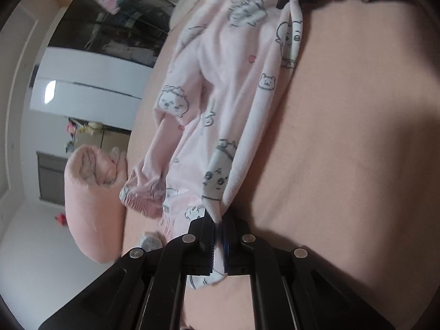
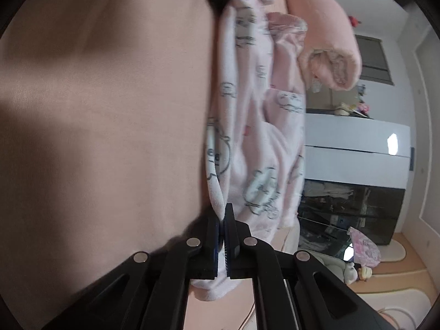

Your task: Fold clothes

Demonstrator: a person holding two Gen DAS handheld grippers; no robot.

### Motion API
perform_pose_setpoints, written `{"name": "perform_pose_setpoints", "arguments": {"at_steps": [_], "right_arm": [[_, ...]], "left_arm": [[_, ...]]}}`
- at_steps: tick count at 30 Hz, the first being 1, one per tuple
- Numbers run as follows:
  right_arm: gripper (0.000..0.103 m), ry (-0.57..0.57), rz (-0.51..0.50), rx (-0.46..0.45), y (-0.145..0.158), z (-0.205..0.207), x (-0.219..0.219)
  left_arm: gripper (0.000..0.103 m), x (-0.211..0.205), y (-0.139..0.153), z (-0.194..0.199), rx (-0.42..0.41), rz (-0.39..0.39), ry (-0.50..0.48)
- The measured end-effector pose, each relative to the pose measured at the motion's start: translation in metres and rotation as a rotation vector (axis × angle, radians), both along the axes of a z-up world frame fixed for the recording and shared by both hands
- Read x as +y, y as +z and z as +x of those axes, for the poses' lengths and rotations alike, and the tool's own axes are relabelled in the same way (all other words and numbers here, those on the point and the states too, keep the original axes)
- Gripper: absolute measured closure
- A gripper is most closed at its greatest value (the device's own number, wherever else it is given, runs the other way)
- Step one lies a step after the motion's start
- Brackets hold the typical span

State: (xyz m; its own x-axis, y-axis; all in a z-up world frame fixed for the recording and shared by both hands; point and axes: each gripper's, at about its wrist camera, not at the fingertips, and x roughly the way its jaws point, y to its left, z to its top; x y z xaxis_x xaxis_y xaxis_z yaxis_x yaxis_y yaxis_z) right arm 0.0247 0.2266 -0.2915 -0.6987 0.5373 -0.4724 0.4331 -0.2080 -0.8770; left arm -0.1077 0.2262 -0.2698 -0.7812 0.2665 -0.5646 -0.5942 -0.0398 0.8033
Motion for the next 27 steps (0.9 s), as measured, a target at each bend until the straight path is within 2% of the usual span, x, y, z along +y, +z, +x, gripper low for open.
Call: {"name": "perform_pose_setpoints", "arguments": {"at_steps": [3, 10, 14, 21, 27], "right_arm": [[0.101, 0.009, 0.022, 0.067, 0.001, 0.008, -0.003], [0.101, 0.026, 0.015, 0.108, 0.011, 0.026, -0.015], [0.101, 0.024, 0.014, 0.103, 0.015, 0.033, -0.019], [0.101, 0.026, -0.011, 0.115, 0.029, 0.045, -0.025], [0.101, 0.060, -0.005, 0.088, 0.027, 0.063, -0.035]], "left_arm": [[0.100, -0.006, 0.000, 0.010, 0.040, 0.021, 0.007], [0.100, -0.014, 0.010, 0.015, 0.006, 0.102, 0.122], [0.100, -0.018, 0.011, 0.029, 0.038, 0.090, 0.116], [0.100, -0.029, 0.027, 0.045, 0.006, 0.108, 0.136], [0.100, -0.036, 0.022, 0.046, -0.022, 0.048, 0.116]]}}
